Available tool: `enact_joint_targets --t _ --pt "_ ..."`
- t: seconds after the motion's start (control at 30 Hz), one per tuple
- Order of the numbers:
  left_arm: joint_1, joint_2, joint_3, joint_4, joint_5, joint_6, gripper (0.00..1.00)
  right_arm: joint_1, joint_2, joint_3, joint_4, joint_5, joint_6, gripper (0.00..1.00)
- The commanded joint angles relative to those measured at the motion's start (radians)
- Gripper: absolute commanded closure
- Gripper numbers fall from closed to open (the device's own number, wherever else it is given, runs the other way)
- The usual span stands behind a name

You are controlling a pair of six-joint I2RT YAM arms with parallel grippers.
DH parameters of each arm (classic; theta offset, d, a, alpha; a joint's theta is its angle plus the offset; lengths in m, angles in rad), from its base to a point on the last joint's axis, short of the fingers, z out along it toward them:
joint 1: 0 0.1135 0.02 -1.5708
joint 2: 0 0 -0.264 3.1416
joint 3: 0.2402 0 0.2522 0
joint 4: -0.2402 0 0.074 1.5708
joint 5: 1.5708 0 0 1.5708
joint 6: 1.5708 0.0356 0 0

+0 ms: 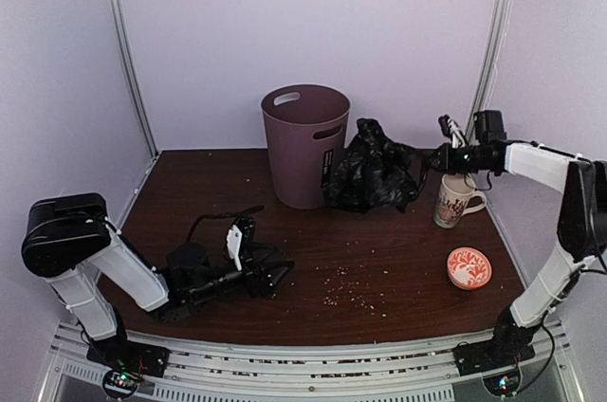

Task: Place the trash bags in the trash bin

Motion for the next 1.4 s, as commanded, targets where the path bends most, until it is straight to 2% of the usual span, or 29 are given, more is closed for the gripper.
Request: enact_joint_targets --t 0.0,0.13,0.3,0.73,0.87,0.97,1.0,1.13,1.17,1.23,1.37 --pt "-0.029 -0.059 0.009 -0.01 -0.09 -0.006 0.33 0.041 0.05 -0.178 0.021 0.034 -0.03 1.0" --pt "-0.045 -0.064 0.017 -0.05 -0.1 -0.009 0.33 0.056 -0.047 -0.289 0.118 0.011 -0.045 1.0" --pt "-0.053 -0.058 0.03 -0.071 -0.115 -0.008 0.33 0.056 -0.096 -0.294 0.126 -0.029 -0.041 1.0" --pt "-0.054 -0.071 0.0 -0.077 -0.122 -0.011 0.33 0.061 -0.13 -0.246 0.052 -0.011 -0.122 1.0" --pt "-0.054 -0.128 0.032 -0.221 -0.154 -0.005 0.28 0.11 -0.193 -0.246 -0.004 0.03 -0.21 1.0" --pt "-0.054 -0.16 0.077 -0.364 -0.169 0.023 0.26 0.218 -0.215 -0.252 -0.093 0.089 -0.308 1.0" --pt "-0.054 -0.168 0.084 -0.388 -0.174 0.031 0.25 0.259 -0.219 -0.257 -0.113 0.11 -0.34 0.97" --pt "-0.054 -0.191 0.076 -0.396 -0.196 0.05 0.25 0.359 -0.21 -0.221 -0.248 0.127 -0.452 0.44" --pt "-0.054 -0.193 0.075 -0.395 -0.199 0.053 0.25 0.359 -0.204 -0.187 -0.288 0.14 -0.465 0.35" --pt "-0.054 -0.194 0.075 -0.396 -0.197 0.054 0.25 0.358 -0.186 -0.136 -0.373 0.195 -0.512 0.23" --pt "-0.054 -0.191 0.066 -0.386 -0.185 0.046 0.25 0.346 -0.179 -0.092 -0.513 0.259 -0.604 0.11"
